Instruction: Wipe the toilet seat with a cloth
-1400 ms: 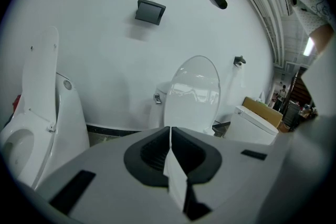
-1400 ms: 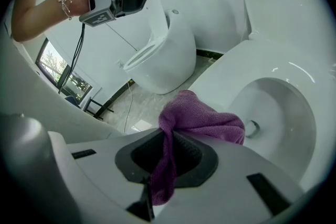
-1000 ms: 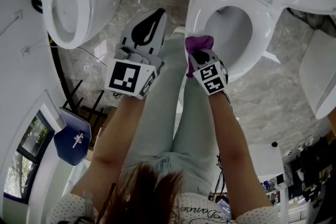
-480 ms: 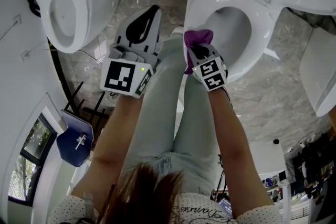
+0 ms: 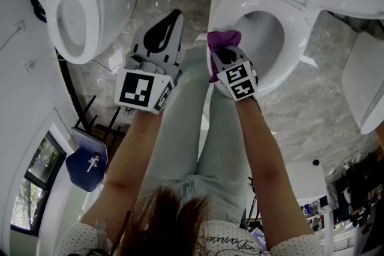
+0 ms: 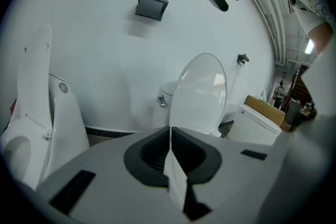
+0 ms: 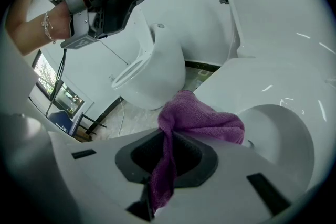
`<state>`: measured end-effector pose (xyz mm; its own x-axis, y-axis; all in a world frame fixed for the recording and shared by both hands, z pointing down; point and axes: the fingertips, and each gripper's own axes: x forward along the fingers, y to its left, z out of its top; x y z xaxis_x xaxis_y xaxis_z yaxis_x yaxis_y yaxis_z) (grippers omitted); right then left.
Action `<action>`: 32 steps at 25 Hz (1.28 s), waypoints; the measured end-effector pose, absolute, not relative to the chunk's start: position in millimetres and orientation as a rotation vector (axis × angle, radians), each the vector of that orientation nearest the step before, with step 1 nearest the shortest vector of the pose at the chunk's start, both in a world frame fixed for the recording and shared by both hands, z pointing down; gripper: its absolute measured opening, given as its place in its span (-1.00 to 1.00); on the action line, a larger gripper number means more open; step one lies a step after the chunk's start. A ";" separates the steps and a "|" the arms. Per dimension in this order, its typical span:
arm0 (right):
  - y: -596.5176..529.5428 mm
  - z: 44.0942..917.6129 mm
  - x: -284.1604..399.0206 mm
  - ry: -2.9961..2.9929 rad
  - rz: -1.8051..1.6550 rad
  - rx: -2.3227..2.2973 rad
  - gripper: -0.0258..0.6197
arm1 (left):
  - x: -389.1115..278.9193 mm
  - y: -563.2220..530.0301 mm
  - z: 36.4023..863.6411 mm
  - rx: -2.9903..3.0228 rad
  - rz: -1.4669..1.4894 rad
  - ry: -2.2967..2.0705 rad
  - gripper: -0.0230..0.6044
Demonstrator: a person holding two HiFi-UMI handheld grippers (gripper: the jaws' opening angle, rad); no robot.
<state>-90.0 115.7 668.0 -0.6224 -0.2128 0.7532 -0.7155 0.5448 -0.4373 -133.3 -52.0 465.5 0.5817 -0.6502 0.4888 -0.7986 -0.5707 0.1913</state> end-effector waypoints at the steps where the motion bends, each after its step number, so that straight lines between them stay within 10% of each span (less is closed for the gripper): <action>1: 113.9 667.6 -90.0 -2.136 1.004 0.749 -0.75 | -132.3 -52.4 465.4 2.422 0.519 -1.168 -0.88; 32: 60.9 665.0 -79.4 -2.193 1.070 0.922 -0.75 | -116.5 -59.7 473.8 2.413 0.537 -1.163 -0.88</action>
<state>-79.4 60.9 665.0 -0.6286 -0.3444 0.6973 -0.7616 0.4544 -0.4622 -116.5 -59.7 473.8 0.5788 -0.6425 0.5023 -0.7990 -0.5699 0.1918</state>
